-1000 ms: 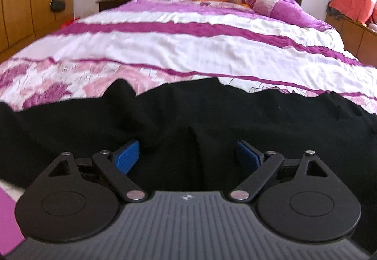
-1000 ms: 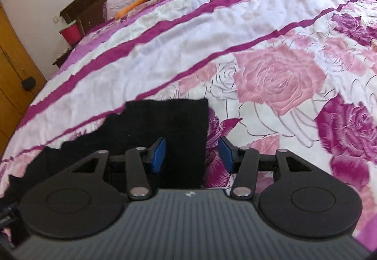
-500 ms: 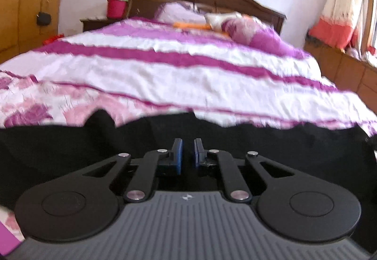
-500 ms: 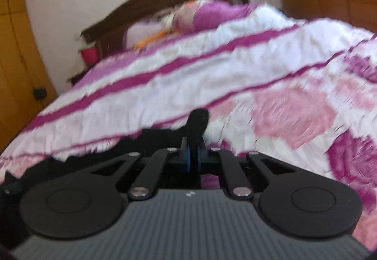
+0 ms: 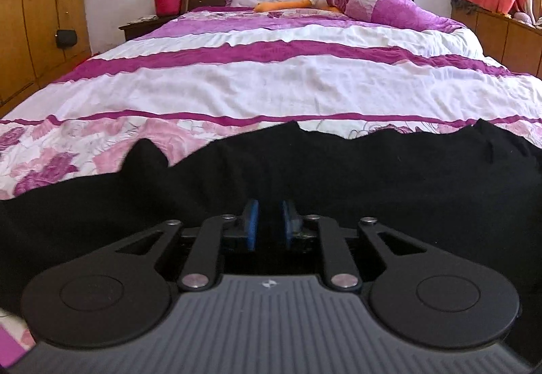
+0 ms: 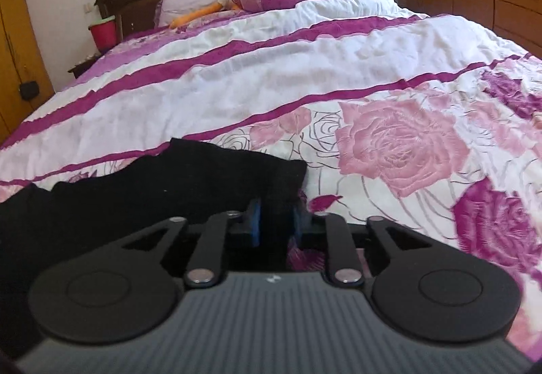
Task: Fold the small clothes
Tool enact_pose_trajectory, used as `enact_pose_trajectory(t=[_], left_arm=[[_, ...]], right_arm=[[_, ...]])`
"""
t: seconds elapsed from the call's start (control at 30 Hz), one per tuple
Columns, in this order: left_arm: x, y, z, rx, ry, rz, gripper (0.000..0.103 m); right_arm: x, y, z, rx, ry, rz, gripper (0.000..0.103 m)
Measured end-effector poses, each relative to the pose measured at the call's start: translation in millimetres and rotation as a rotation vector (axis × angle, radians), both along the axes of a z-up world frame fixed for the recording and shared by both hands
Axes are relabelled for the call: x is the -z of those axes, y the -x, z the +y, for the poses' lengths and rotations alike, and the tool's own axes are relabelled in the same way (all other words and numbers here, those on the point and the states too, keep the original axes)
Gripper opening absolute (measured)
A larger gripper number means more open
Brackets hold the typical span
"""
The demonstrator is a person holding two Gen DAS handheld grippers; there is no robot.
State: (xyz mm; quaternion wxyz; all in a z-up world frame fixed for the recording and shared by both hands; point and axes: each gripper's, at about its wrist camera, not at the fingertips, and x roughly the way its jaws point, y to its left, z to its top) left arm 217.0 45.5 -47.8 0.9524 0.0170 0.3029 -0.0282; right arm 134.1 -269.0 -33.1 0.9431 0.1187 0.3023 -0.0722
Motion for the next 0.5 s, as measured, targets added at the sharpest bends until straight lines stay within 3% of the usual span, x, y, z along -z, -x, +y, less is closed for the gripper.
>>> enact_pose_trajectory(t=[0.1, 0.27, 0.33, 0.4, 0.5], left_arm=[[-10, 15, 8, -0.017, 0.004, -0.011, 0.047], [-24, 45, 23, -0.066, -0.031, -0.019, 0.056], [-29, 57, 32, -0.100, -0.031, -0.012, 0.070], [-33, 68, 43, -0.122, -0.007, 0.001, 0.075], [-39, 85, 59, -0.156, 0.030, 0.009, 0.077]], right_arm=[[-13, 15, 0, -0.025, -0.034, -0.013, 0.032], [-39, 44, 7, -0.098, -0.053, -0.055, 0.033], [-43, 49, 9, -0.108, -0.061, -0.064, 0.040], [-55, 65, 13, -0.132, -0.085, -0.085, 0.052], [-63, 78, 19, -0.155, -0.087, -0.080, 0.053]])
